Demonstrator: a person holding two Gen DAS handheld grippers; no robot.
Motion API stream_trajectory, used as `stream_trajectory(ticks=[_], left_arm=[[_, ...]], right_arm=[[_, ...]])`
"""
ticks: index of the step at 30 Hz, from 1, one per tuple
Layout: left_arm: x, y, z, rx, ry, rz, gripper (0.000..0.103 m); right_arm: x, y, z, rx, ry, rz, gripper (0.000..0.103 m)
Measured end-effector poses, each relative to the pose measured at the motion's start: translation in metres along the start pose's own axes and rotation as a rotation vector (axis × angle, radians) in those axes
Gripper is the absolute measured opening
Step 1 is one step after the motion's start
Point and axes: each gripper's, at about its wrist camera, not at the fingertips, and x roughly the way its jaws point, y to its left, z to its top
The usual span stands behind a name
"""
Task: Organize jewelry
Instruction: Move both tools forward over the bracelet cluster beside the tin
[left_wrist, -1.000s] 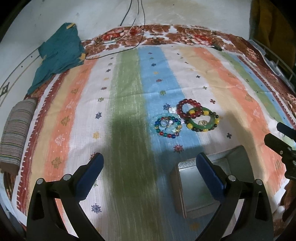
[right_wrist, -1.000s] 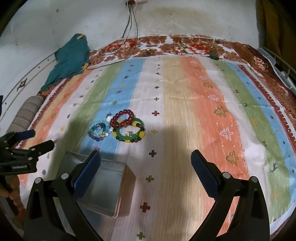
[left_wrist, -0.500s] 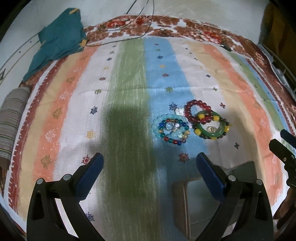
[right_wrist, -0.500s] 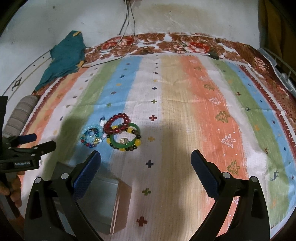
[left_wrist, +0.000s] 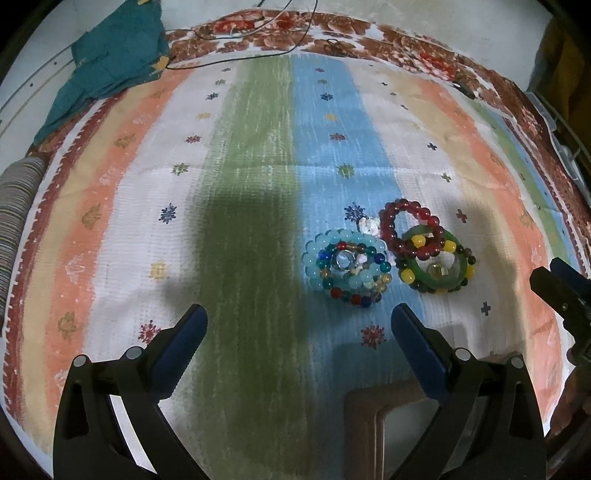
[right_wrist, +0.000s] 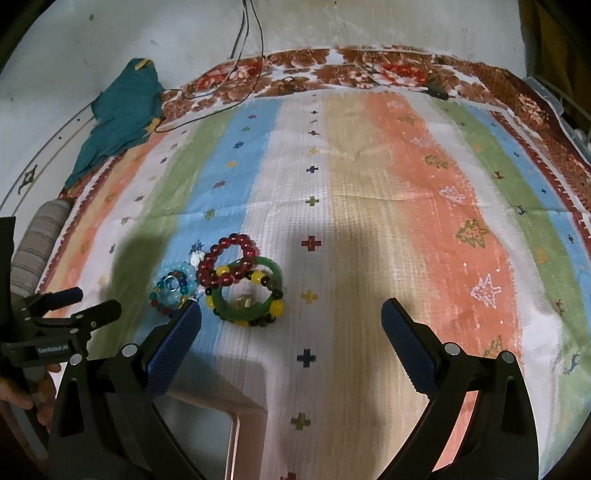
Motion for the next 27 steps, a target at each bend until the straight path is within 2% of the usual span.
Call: stream_trajectory(ticks=[15,19,27], left_arm=[[0.024,0.0,0.008,-0.02,0.063,-0.035,0.076],[0.03,-0.003,0.01,-0.008,0.074,-0.035,0.067],[0.038,-0.007,0.015,0.008,0.09,-0.044,0.058]], right_arm=[[0.027,0.007,0.019,-0.024,0.034,0.0,0.099],[0.036,0.011,0.024,-0.047,0.05,-0.008,0.099],[0.057,0.014,0.03,-0.057,0.083,-0.007,0.098]])
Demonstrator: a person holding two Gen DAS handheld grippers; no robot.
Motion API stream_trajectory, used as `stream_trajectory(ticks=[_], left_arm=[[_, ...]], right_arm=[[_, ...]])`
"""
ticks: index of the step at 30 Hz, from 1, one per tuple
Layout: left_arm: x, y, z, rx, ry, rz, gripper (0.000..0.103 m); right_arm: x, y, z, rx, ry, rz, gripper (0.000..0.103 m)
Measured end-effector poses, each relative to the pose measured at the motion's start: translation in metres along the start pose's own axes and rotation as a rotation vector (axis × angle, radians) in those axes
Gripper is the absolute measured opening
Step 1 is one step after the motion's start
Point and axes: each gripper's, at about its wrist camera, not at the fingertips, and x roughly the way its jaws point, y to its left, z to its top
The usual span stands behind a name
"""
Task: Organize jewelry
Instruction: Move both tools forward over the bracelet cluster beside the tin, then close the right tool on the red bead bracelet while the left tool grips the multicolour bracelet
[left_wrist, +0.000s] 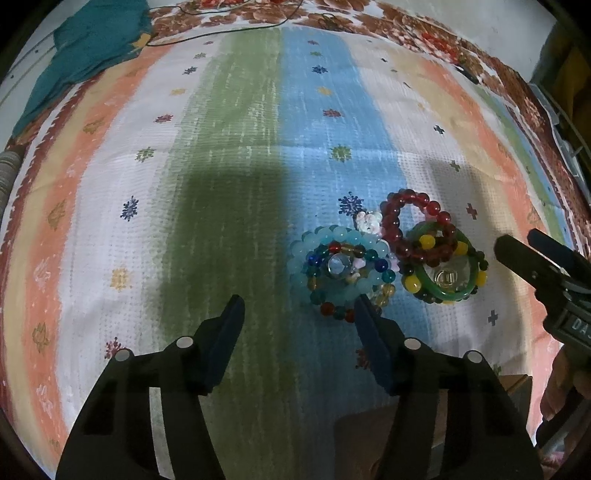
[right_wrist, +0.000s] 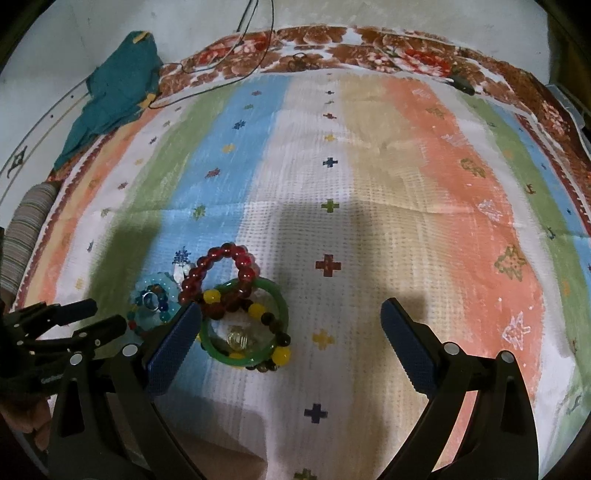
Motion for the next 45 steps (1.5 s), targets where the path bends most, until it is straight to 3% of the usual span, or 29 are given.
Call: stream_trajectory(ticks=[2,9,11,16,19,24,28,31,34,39,41,45], left_arm=[[0.002,0.0,0.001,0.002,0.007,-0.003,0.056],[0.007,0.0,0.001,0.007,0.028,-0.013,0.052],[0.008,0.0,0.001,0.005,0.03,-0.019,0.048],[0.012,-0.004,-0.001,0.011,0.039,-0.032,0.039],[0.015,-0.008,-0.003,0.023,0.044,-0.031,0.038],[0.02,-0.011,-0.001,0.026,0.036,-0.025,0.034],[0.022,-0.012,0.002,0.028,0.039,-0.027,0.026],[0.022,-0.011,0.001,0.029,0.032,-0.011,0.017],[0.023,-0.007,0.002,0.018,0.032,-0.016,0.015],[0.022,-0.006,0.002,0.019,0.023,-0.01,0.011],[0.02,-0.006,0.002,0.016,0.019,-0.002,0.009],[0.016,-0.006,0.005,0.023,0.011,0.001,0.009]], right_arm=[[0.004,0.001,0.004,0.002,0.008,0.006,0.086],[0.018,0.007,0.015,-0.002,0.028,0.037,0.085],[0.022,0.011,0.016,-0.013,0.038,0.044,0.08],[0.03,0.016,0.018,-0.044,0.05,0.027,0.08],[0.035,0.015,0.019,-0.047,0.066,0.035,0.072],[0.039,0.018,0.021,-0.054,0.075,0.06,0.07],[0.048,0.018,0.02,-0.054,0.106,0.077,0.049],[0.053,0.018,0.02,-0.053,0.118,0.087,0.042],[0.056,0.019,0.019,-0.063,0.126,0.092,0.032],[0.055,0.021,0.018,-0.083,0.121,0.08,0.025],[0.053,0.02,0.018,-0.084,0.111,0.073,0.015],[0.049,0.024,0.02,-0.098,0.101,0.071,0.015]])
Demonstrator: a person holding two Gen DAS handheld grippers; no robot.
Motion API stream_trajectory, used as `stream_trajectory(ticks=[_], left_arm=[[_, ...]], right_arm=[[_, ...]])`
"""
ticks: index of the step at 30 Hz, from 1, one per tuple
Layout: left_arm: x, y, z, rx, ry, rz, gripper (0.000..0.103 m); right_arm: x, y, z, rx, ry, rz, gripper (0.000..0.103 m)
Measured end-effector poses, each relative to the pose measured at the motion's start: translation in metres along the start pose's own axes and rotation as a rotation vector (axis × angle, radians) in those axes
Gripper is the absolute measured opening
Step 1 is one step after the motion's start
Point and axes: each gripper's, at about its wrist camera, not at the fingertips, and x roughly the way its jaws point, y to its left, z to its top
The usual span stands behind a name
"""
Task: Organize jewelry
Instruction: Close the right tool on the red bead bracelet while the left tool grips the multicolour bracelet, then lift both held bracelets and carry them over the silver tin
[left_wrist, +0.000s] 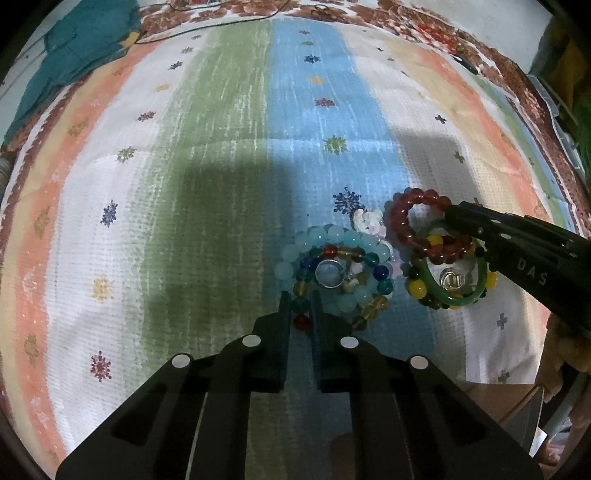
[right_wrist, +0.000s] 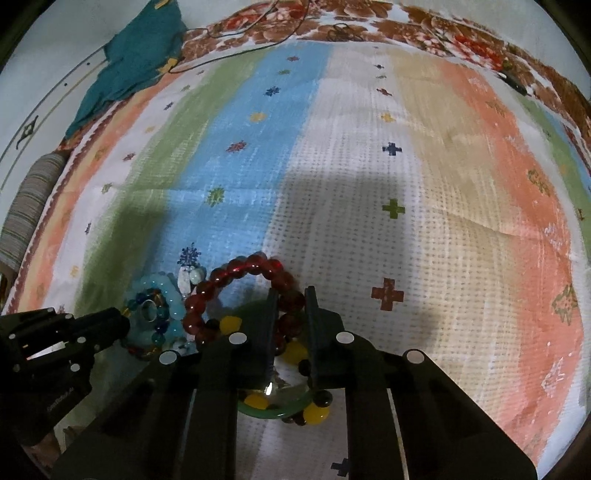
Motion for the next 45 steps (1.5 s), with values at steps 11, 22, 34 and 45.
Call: stream_trajectory(ticks=[11,22,34,45], left_arm=[[-0.026,-0.013,0.006,0.055,-0.067,0.03,0.009],[-0.047,-0.026,0.005,0.091,-0.134,0.051,0.009],[-0.066,-0.037,0.002,0.131,-0.18,0.05,0.009],[-0.093,-0.045,-0.009,0.169,-0.237,0.047,0.009]], right_arm=[[-0.021,0.004,-0.003,-0.005,-0.042,-0.017,0.014],[-0.056,0.008,-0.013,-0.001,-0.106,-0.072,0.014],[-0.091,-0.009,-0.031,0.053,-0.153,-0.106,0.014],[-0.123,-0.006,-0.053,0.062,-0.21,-0.103,0.014]])
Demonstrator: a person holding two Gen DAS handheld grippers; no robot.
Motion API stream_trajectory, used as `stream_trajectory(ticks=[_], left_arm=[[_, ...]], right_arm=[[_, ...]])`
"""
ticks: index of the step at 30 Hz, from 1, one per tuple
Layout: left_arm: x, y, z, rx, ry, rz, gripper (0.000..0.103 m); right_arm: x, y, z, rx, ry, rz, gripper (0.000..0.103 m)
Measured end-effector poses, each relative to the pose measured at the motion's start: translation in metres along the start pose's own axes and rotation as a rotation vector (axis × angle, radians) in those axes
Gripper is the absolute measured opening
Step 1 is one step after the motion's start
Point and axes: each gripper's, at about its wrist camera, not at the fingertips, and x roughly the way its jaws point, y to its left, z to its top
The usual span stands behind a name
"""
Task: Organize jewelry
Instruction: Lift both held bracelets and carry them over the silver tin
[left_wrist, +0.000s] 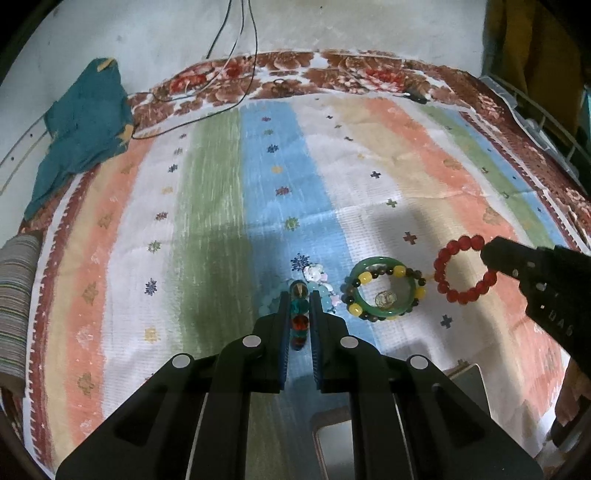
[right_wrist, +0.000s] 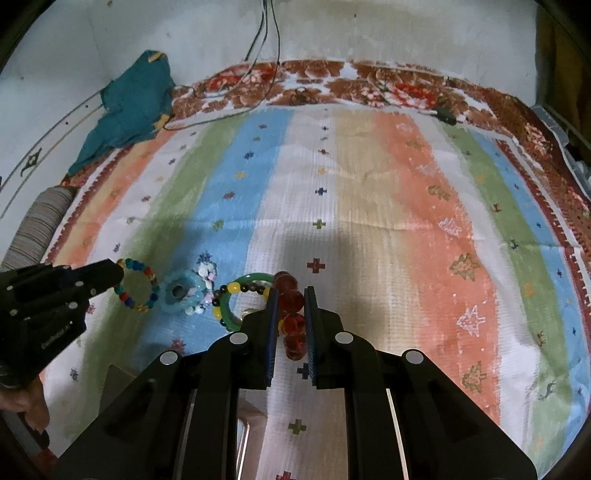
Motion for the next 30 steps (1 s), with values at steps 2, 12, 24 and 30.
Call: stream_trajectory(ticks=[2,12,24,30], left_arm=[[-0.004,0.0,-0.001,-0.004,-0.005,-0.002,0.009],[-0.028,0.0,-0.012,-0.086,-0.024,-0.056,0.009],[-0.063,-0.016,-0.034,-0.054,-0.067,-0.086,0.009],[-0.076,-0.017,-0.046,-0.029,-0.082,-0.107,0.009]], right_arm=[[-0.007,0.0,-0.001,0.001,-0.013,0.007,0.014],[-0.042,-0.001,-0.019,0.018,-0.057,0.036,0.014],[-0.077,0.01,-0.035,-0.007,-0.104,0.09,0.014],[-0.089,0.021,-0.043,-0.029,-0.1,0.139,0.014]])
